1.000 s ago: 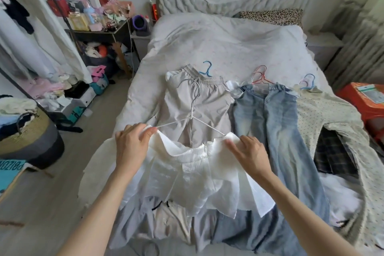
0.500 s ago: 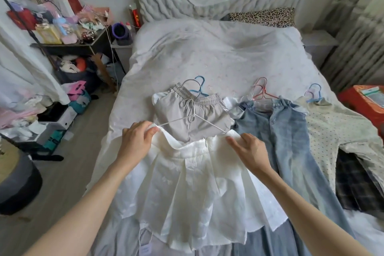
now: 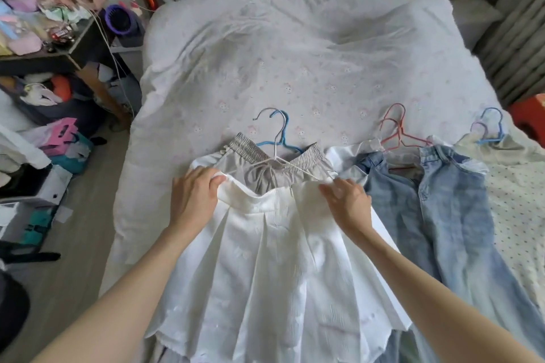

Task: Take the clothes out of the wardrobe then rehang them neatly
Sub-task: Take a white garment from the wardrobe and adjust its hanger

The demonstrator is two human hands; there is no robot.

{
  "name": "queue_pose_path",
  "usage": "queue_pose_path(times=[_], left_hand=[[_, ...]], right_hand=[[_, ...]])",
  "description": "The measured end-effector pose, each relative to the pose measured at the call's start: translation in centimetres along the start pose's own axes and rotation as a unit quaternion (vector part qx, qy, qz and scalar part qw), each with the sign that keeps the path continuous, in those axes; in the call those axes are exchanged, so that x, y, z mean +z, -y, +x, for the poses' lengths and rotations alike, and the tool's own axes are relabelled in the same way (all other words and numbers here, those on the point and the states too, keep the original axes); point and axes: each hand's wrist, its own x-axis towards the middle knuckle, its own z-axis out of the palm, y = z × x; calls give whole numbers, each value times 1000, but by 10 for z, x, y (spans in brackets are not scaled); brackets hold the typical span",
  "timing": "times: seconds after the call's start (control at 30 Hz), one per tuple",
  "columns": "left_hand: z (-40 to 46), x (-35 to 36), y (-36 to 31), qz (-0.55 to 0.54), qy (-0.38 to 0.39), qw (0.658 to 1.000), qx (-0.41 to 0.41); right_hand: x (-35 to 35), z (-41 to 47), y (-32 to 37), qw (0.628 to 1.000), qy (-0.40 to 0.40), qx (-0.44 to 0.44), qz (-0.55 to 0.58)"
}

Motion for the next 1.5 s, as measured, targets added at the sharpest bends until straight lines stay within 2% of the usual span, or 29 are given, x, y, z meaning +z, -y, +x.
queue_pose_path(times=[0.1, 0.23, 0.3, 0.4, 0.5, 0.7, 0.83, 0.97, 1.1, 1.27, 1.4, 1.5], left_hand=[[47, 29, 16, 49, 8, 999, -3], [90, 75, 30, 111, 131, 985, -16], [97, 96, 31, 96, 154, 983, -35], [93, 116, 33, 36, 131, 990, -39], [80, 123, 43, 30, 133, 990, 19], [39, 104, 33, 12, 144, 988, 59], [0, 89, 2, 25, 147, 985, 91], [-73, 69, -50, -28, 164, 980, 106], [-166, 49, -88, -69, 214, 970, 92], [-248, 26, -104, -88, 238, 950, 183], [-278, 16, -117, -92, 247, 941, 210], [-293, 9, -141, -86, 254, 924, 272]], right_hand=[[25, 48, 6, 999, -32, 16, 5], [64, 88, -7, 997, 17, 64, -43], [79, 98, -16, 993, 44, 85, -66], [92, 101, -29, 990, 62, 107, -72], [94, 94, -41, 995, 47, 70, -49], [71, 52, -52, 998, 42, -11, -38], [45, 6, -49, 994, 24, -67, -80], [22, -78, -59, 992, 26, -52, -112], [1, -177, -86, 989, 43, 5, -142], [-28, -291, -105, 985, 43, 61, -157], [-53, -357, -116, 981, -19, 122, -152], [-74, -402, -122, 972, -62, 179, -140]])
